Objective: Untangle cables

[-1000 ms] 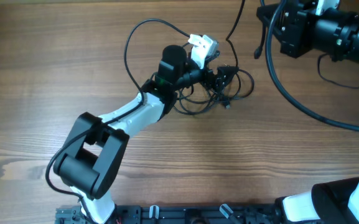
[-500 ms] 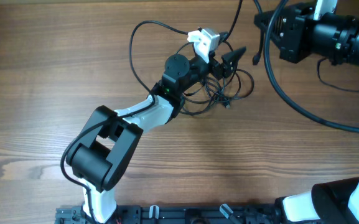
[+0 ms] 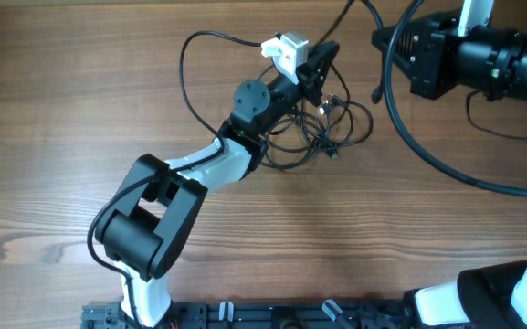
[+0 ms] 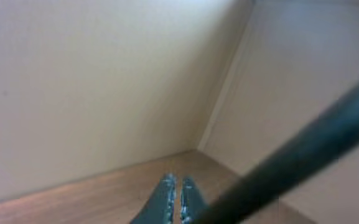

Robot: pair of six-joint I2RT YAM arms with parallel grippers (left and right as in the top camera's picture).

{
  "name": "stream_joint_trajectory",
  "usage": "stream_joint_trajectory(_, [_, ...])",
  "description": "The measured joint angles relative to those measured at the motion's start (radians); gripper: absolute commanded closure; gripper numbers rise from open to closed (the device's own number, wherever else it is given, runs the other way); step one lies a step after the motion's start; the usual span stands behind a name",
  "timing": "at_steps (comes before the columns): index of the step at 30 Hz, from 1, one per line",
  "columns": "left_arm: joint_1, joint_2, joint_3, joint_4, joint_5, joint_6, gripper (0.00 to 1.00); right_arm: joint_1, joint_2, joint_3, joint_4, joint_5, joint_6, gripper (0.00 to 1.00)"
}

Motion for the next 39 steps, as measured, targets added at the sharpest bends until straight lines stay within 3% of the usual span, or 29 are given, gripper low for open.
stream_joint_trajectory(6, [0.03,-0.01,0.002,-0.137,0.021,-0.003,0.96,0.0,0.009,0.0,-0.008,0.076,0.018,0.96])
stream_joint_trajectory(9, [0.074,-0.093,0.004,-0.349,0.053,0.0,0.96,0.0,0.04,0.0,-0.004,0.14,0.047,0.96])
stream_joint_trajectory(12, [0.121,-0.248,0.0,-0.623,0.057,0.023,0.96,0.0,0.077,0.0,0.001,0.171,0.069,0.96])
stream_joint_trajectory(20, [0.166,-0.819,-0.001,-0.96,0.066,0.057,0.96,0.0,0.275,0.0,0.007,0.192,0.084,0.96])
stream_joint_trajectory(25, [0.165,-0.996,0.002,-1.217,0.084,0.055,0.96,0.012,0.389,0.0,0.009,0.158,0.084,0.96])
stream_joint_trajectory(27, [0.165,-1.002,-0.004,-1.202,0.098,0.049,0.96,0.02,0.422,0.0,0.002,0.126,0.077,0.95])
stream_joint_trajectory(30, [0.166,-0.997,-0.016,-1.073,0.07,0.002,0.96,0.028,0.45,0.0,-0.013,0.052,0.043,0.78])
stream_joint_trajectory(32, [0.168,-0.98,-0.021,-0.895,-0.022,-0.064,0.96,0.037,0.451,0.001,-0.024,0.038,0.017,0.44])
stream_joint_trajectory(34, [0.174,-0.969,-0.021,-0.757,-0.132,-0.13,0.96,0.038,0.454,0.002,-0.047,0.046,-0.01,0.26])
stream_joint_trajectory(36, [0.177,-0.956,-0.014,-0.669,-0.235,-0.199,0.96,0.037,0.456,0.002,-0.076,0.044,-0.042,0.18])
stream_joint_trajectory(39, [0.178,-0.929,-0.013,-0.643,-0.307,-0.267,0.96,0.045,0.457,0.002,-0.111,0.019,-0.114,0.18])
